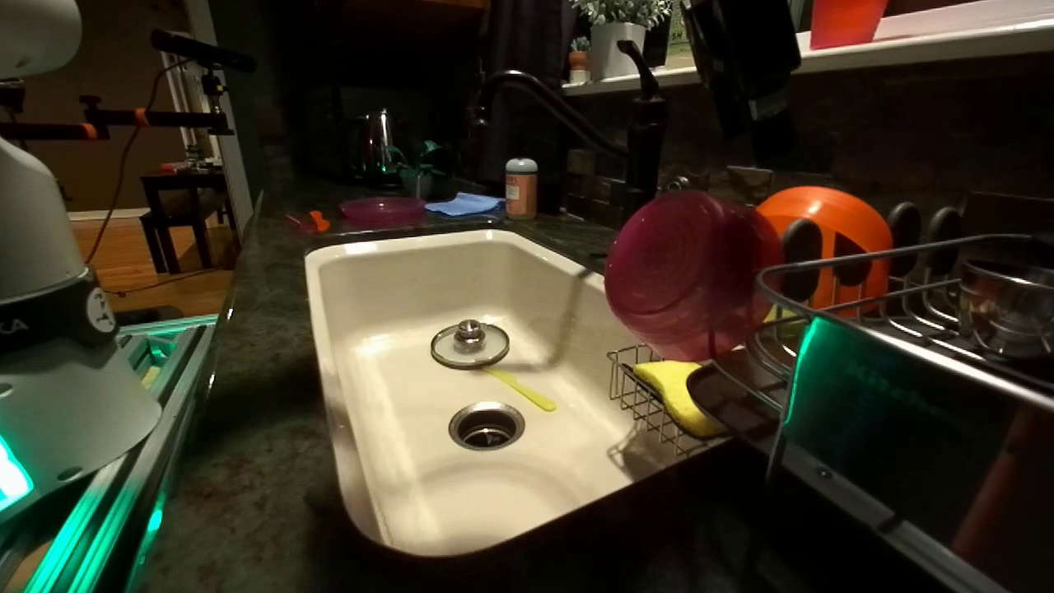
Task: Put the orange bowl inside the yellow bowl and put the purple bowl inside the other plastic bowls
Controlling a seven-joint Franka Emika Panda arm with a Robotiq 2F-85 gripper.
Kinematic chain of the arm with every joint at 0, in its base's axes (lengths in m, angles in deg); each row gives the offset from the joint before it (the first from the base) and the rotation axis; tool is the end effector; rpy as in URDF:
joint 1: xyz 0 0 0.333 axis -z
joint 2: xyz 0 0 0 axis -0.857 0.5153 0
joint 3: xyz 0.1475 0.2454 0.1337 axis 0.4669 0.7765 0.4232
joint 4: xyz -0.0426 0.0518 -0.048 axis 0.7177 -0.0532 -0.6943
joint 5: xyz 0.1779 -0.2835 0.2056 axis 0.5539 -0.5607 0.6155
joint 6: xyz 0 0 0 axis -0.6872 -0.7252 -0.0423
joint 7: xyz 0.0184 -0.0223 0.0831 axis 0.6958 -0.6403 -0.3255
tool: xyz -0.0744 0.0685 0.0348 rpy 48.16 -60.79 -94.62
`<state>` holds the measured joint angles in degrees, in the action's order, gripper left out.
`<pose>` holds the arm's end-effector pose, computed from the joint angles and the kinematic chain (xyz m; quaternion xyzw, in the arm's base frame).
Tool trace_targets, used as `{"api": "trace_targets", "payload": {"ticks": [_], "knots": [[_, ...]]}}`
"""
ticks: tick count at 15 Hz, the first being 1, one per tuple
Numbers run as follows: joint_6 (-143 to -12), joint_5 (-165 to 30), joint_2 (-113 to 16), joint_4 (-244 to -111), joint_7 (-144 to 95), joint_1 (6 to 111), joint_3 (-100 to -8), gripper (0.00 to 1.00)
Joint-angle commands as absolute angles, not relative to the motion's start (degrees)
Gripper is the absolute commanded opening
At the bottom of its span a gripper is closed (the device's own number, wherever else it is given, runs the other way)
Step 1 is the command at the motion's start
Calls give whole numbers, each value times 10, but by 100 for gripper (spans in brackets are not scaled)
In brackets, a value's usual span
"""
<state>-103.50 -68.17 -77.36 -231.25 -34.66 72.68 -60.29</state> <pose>0.4345 -0.1906 0.3968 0.9254 -0.3005 0.2306 0.0156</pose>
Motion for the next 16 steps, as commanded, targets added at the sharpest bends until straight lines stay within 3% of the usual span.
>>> {"api": "trace_targets", "payload": {"ticks": [1, 16], "knots": [[-1051, -652, -740, -2290, -354, 725, -596, 100], [-1052, -560, -679, -2248, -350, 704, -600, 100]]}}
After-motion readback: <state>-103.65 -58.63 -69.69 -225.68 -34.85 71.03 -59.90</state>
